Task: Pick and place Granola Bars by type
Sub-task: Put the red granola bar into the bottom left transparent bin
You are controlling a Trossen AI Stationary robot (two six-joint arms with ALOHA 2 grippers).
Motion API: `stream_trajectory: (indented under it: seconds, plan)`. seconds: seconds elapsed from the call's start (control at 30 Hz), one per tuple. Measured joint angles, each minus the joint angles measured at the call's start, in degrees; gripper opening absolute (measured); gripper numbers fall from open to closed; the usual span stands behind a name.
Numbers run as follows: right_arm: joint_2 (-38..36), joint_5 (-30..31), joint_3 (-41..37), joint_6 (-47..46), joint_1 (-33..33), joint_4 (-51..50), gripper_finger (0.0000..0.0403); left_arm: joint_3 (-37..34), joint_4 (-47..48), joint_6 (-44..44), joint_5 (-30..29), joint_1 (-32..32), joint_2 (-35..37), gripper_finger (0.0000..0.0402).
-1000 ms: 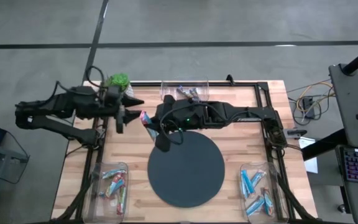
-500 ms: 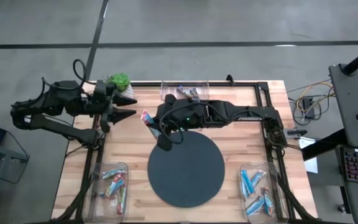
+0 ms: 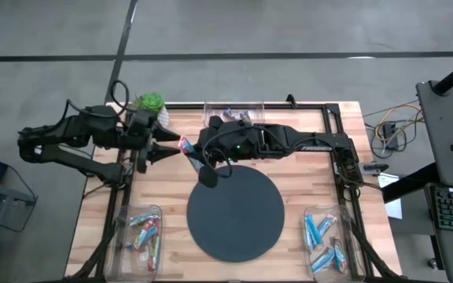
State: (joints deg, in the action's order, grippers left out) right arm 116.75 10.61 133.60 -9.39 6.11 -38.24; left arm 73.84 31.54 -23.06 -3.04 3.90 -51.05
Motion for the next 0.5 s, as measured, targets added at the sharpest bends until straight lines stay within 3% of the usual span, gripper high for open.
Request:
stream_trajectory:
  seconds: [0.5]
  plan:
    - [0.00, -0.22, 0.00, -0.02, -0.02, 2.73, 0.0043, -0.02, -0.35, 0.80, 0.36, 0.00, -2.30, 0.0218]
